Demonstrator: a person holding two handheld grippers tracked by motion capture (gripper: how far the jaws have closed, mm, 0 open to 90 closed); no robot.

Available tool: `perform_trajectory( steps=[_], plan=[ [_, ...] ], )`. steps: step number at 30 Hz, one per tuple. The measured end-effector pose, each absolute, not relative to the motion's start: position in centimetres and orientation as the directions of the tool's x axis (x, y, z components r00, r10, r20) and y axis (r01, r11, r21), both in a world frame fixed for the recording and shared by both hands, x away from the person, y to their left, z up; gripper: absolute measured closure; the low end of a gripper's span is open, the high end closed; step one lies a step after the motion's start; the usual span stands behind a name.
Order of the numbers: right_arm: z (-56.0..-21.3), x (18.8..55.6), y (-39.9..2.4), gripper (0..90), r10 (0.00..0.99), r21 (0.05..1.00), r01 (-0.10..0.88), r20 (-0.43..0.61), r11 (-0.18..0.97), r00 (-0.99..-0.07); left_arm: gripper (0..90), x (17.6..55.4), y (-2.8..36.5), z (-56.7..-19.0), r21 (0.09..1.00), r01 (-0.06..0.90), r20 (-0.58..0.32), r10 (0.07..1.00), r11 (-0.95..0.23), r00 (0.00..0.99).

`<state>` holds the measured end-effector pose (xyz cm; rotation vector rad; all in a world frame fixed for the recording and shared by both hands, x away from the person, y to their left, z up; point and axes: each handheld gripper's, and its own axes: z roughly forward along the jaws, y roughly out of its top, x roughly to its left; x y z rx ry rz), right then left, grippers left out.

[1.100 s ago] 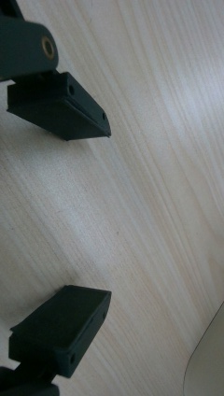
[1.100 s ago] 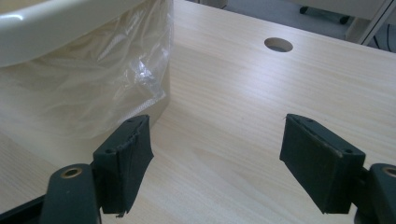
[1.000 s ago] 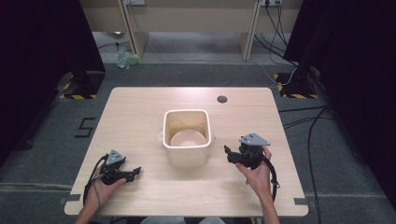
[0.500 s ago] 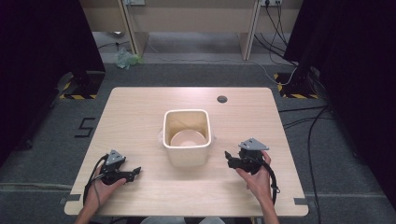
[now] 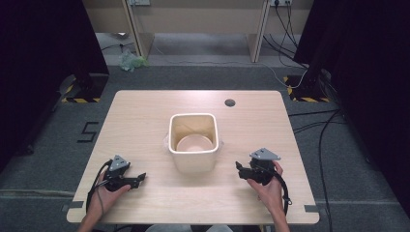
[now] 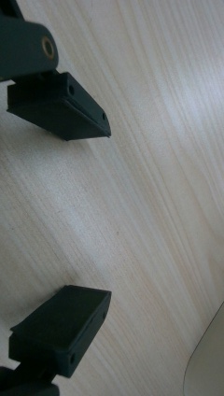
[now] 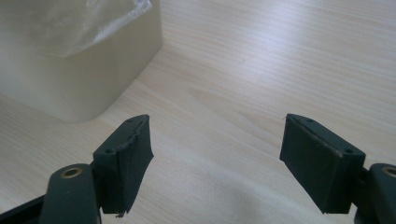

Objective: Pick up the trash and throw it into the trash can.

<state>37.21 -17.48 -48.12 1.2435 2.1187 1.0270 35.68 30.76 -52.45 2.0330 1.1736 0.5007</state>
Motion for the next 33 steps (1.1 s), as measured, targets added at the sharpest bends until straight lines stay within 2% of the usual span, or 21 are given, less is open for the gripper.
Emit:
perform_trajectory(
  steps=[33],
  plan=[
    [-49.8,35.1,-19.4,24.4,0.893,0.771,0.565,-0.011,0.294,-0.449,17.2,35.7,30.8,-52.4,0.749,0.579,-0.022,0.860,-0.324,0.510]
  ],
)
